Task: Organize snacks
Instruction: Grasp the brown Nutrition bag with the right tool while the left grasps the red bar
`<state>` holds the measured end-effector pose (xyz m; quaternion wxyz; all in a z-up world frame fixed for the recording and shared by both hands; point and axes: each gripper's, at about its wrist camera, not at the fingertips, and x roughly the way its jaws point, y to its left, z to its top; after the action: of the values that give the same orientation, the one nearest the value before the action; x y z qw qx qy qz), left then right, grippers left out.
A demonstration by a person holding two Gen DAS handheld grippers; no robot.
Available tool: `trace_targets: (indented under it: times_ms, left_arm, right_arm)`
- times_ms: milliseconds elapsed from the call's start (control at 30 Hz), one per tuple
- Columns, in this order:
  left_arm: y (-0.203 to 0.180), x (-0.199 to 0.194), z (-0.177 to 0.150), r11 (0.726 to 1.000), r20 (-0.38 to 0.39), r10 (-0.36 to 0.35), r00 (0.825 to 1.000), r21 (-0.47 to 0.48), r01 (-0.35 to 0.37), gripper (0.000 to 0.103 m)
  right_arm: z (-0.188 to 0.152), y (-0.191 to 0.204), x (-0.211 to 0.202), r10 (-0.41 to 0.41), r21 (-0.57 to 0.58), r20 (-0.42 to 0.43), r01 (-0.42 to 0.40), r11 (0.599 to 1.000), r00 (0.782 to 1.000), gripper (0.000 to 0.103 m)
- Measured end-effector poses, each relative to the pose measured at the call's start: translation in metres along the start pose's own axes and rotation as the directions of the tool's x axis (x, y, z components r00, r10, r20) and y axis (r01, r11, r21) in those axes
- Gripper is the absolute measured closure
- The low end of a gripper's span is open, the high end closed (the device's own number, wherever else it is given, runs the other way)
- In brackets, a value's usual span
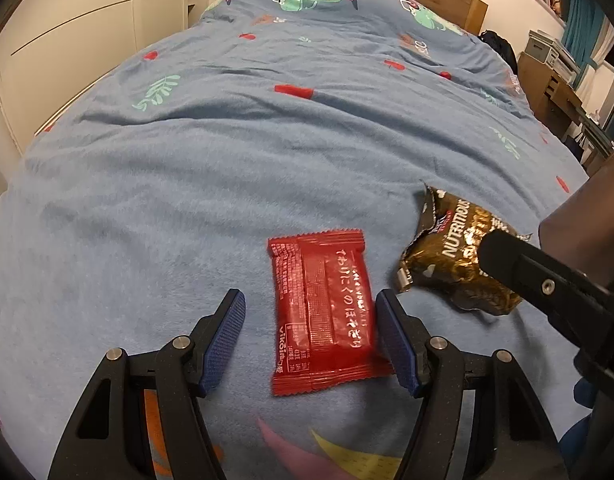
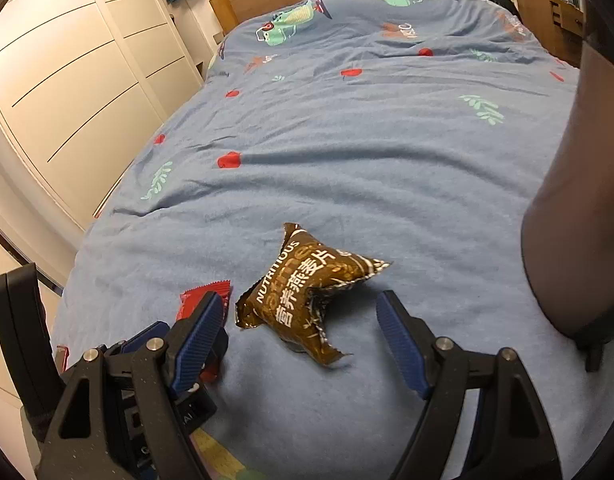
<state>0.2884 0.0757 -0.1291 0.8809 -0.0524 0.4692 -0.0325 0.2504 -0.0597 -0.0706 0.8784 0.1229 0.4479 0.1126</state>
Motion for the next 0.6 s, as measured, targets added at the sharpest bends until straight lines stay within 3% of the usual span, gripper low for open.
trace_targets:
  times_ms: [600]
  left_arm:
    - [-0.002, 0.010, -0.002, 1.000, 0.003, 0.020, 1.000, 0.016, -0.020, 0.041]
  right_arm:
    - [0.005, -0.001, 0.032, -0.012, 0.028, -0.042, 0.013, 1.000, 0.999, 0.000]
